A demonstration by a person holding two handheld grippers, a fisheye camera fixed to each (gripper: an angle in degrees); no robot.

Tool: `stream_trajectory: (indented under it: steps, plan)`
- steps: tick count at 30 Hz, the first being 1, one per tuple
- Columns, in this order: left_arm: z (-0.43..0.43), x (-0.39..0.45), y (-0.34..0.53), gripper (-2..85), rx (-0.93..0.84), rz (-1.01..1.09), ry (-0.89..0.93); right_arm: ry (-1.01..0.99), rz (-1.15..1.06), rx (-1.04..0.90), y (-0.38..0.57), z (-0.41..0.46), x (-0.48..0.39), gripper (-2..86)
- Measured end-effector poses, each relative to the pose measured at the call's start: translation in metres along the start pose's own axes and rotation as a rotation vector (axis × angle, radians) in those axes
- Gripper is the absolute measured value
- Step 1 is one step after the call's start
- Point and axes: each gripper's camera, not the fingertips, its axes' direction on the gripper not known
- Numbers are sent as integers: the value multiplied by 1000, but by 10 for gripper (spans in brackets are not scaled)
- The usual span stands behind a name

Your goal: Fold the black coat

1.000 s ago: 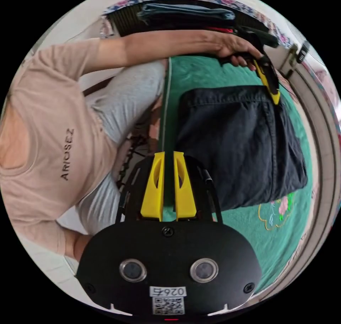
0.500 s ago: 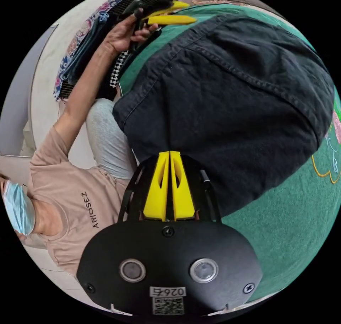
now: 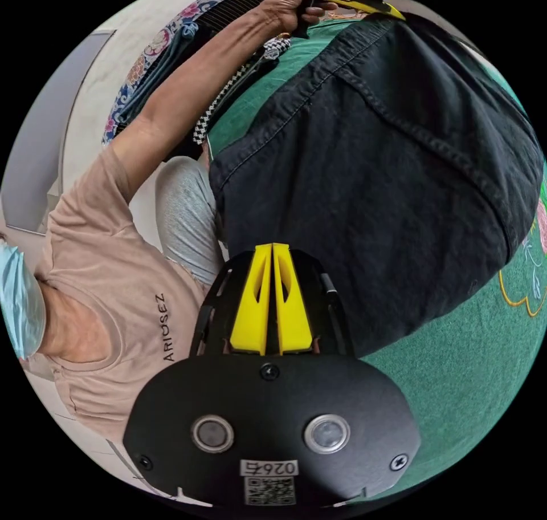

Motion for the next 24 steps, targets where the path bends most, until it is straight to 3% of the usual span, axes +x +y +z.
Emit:
stream_trajectory:
  steps: [5,8,11,14,19,21,24]
  plan:
    - [-22,9,-10,81,188,-25,40,14,-31,58,32,-53,-1,-9]
    - [-24,25,-26,57,283,9,21,92,43,185,59,-99,7,-9]
    - [27,81,-76,46,167,199,70,179,132,215,66,-114,21,-9]
    - [105,135,-135,98,-18,304,132,142,117,101,49,-83,24,-9]
    - [212,204,-207,164,-268,372,22,253,81,12,24,-51,-3,-9]
    - [259,231,-226,114,-414,431,-69,262,81,16,20,-49,-8,-9]
    - [293,259,-238,12,-499,500,-200,222,86,14,12,-46,-9,-9]
